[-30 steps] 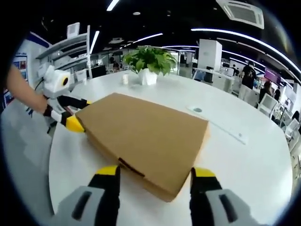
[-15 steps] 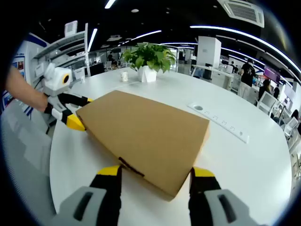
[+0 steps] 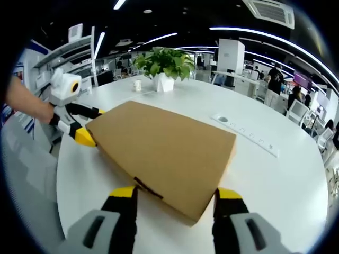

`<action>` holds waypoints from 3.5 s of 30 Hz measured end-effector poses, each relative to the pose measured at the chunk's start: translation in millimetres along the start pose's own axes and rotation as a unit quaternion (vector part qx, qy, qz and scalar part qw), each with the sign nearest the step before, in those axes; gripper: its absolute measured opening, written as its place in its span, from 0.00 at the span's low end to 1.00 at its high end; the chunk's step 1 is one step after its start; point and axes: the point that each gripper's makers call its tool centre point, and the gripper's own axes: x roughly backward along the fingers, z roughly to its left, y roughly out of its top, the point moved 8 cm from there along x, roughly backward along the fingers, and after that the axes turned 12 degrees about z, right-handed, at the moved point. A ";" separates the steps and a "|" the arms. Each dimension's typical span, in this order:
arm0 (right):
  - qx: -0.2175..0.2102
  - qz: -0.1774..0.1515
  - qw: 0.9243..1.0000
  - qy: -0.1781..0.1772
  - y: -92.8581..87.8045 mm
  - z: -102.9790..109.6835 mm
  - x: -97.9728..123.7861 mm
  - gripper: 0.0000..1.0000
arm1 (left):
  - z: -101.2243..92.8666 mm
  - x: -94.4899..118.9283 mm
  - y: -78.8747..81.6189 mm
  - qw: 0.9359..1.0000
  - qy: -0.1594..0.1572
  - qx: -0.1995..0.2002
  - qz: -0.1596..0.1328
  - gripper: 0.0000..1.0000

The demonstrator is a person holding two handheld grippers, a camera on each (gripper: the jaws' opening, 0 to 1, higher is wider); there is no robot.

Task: Operate the shoe box by opening the lid, removing the specified soft item, and placing it in the target area until the item is outside and the box remains undamaged.

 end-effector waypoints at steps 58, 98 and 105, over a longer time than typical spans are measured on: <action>-0.074 0.006 0.996 -0.042 10.6 81.8 -6.1 0.52 | 59.0 29.7 -14.5 0.995 -0.053 -0.068 0.059 0.77; -0.081 -0.005 0.996 -0.041 25.6 142.3 -18.8 0.49 | 89.8 65.9 -39.0 0.989 -0.059 -0.099 0.094 0.77; -0.077 -0.006 0.996 -0.035 27.6 151.7 -20.4 0.49 | 93.8 73.3 -47.9 0.989 -0.056 -0.094 0.095 0.77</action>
